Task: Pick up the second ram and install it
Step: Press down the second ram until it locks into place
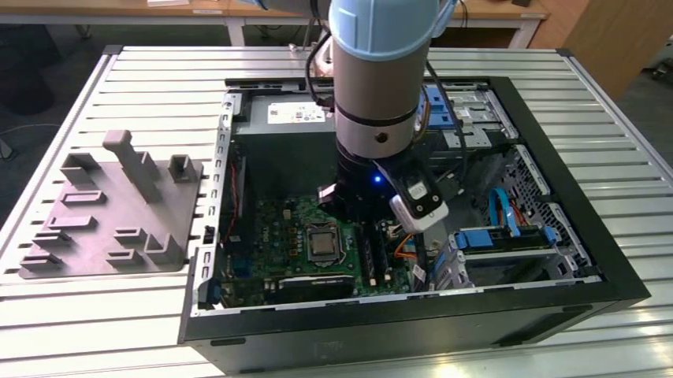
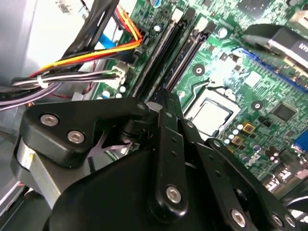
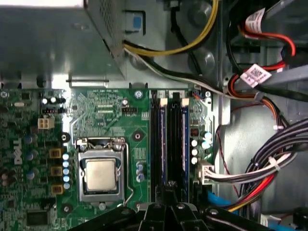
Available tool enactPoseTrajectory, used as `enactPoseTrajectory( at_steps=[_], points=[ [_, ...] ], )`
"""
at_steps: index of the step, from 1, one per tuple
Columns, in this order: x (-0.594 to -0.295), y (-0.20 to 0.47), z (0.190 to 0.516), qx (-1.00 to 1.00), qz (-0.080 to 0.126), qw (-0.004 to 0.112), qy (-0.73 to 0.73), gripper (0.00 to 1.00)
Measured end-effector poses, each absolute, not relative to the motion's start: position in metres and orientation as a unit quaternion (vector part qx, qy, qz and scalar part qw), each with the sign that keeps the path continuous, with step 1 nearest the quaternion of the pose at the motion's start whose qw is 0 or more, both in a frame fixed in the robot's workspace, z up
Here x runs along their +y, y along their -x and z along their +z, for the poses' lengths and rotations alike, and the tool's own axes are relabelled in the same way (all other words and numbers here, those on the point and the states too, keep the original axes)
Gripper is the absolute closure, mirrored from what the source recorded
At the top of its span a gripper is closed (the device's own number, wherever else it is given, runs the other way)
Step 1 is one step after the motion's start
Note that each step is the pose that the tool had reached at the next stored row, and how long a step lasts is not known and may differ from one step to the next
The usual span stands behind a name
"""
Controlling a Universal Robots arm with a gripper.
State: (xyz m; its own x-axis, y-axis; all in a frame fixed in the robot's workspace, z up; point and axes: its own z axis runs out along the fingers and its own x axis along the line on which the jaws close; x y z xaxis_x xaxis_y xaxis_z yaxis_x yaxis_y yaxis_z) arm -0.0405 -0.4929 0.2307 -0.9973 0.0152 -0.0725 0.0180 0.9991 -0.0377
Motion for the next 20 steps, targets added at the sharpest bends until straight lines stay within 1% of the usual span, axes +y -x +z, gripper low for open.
enactPoseTrajectory(
  at_steps=[11, 20],
  points=[
    [-0.509, 0.037, 0.231, 0.999, -0.019, 0.036, -0.008, 0.90],
    [-0.510, 0.037, 0.231, 0.999, -0.019, 0.036, -0.008, 0.90]
  ],
)
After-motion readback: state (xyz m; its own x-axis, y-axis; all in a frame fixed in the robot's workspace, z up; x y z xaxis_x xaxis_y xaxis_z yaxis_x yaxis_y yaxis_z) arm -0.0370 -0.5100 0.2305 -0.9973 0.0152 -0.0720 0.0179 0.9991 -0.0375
